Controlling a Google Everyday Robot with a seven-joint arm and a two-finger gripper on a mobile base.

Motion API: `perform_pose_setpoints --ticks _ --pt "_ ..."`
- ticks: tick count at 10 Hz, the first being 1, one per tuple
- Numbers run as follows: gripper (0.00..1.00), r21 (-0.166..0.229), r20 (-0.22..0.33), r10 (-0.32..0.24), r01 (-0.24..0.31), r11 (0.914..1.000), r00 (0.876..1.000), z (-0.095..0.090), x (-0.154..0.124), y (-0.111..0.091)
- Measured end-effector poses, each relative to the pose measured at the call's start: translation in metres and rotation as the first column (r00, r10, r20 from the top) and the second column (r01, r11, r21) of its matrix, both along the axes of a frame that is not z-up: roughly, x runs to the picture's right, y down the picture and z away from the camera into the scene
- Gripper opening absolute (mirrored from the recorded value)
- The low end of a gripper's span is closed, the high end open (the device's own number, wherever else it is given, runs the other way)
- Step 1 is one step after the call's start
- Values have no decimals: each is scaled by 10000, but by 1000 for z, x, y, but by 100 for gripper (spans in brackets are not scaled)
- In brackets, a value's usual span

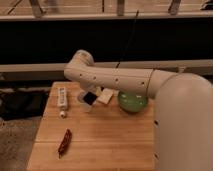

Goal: Place the eraser in the ceramic cup

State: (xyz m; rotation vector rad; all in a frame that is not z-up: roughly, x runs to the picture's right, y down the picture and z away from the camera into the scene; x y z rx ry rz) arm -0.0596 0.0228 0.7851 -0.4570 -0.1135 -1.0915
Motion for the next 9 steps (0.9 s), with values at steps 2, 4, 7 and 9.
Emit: perform_pose_setpoints --ticks 2,4,7,9 --pt "0 71 -30 -71 72 9999 10000 2 -2 0" --pt "0 166 4 -192 192 9997 9998 3 -10 -1" --pt "0 251 -29 -319 320 9992 9995 4 -12 -1" --pt "2 242 -26 -309 309 9992 9995 4 -11 -1"
